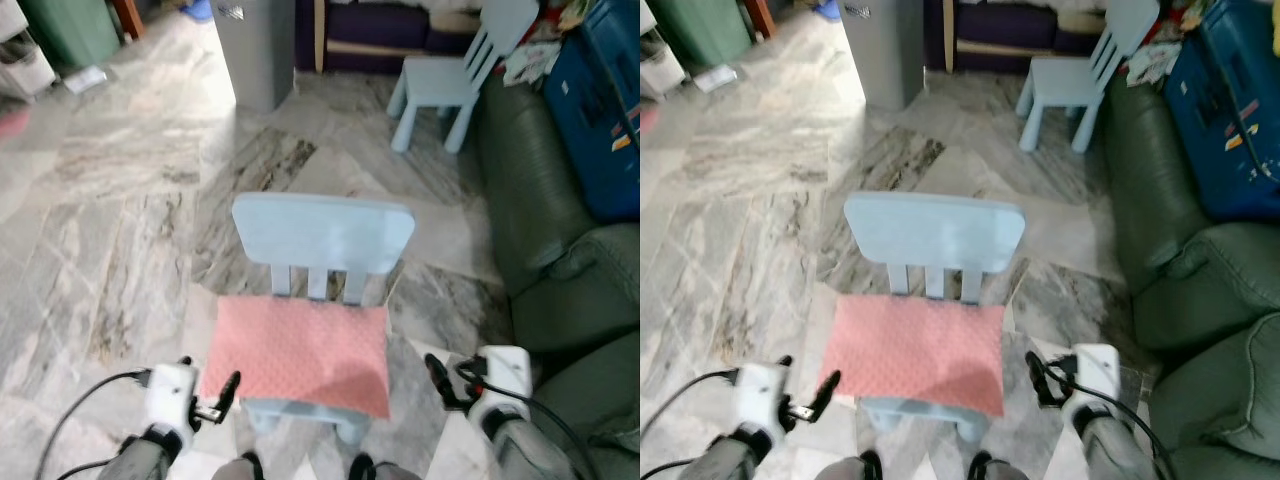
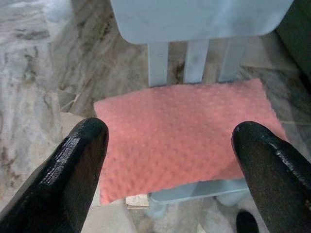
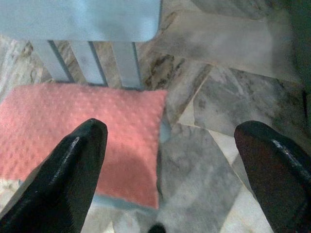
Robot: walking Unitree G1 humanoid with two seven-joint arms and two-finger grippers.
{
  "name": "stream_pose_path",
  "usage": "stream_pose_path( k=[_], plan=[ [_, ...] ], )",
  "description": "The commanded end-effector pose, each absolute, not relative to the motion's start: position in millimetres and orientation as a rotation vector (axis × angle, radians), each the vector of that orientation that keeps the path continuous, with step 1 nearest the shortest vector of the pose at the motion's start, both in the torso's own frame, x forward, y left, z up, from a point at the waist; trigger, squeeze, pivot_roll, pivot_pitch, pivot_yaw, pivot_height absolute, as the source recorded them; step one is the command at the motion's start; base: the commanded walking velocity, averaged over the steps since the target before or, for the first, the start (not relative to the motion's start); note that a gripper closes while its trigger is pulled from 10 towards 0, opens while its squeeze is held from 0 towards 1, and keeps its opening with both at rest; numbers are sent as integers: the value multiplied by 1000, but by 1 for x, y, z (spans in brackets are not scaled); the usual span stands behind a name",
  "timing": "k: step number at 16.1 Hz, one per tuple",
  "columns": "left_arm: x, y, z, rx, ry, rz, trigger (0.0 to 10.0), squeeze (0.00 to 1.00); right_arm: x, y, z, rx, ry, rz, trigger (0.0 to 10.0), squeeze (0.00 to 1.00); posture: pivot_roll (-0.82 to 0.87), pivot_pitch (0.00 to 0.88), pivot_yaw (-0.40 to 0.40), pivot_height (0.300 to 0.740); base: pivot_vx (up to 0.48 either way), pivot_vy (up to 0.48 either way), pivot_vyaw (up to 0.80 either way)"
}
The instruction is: Move the pillow to the sofa
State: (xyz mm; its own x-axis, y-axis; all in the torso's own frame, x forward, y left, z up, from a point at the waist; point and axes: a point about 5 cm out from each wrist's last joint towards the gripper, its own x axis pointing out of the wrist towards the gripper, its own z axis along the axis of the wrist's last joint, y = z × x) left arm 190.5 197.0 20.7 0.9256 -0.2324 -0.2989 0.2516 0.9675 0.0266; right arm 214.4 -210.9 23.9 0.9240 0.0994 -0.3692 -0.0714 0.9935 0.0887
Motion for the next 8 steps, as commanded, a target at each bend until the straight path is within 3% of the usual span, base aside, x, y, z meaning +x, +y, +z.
stream_pose_path(
  k=[1,8],
  plan=[
    [187,200,24,52,310,-234,10000,0,210,-211,28,69,393,104,10000,0,2,255,-12,740,0,0,0],
    [178,195,33,29,364,-223,10000,0,199,-204,39,77,449,134,10000,0,0,266,-14,740,0,0,0]
  ],
)
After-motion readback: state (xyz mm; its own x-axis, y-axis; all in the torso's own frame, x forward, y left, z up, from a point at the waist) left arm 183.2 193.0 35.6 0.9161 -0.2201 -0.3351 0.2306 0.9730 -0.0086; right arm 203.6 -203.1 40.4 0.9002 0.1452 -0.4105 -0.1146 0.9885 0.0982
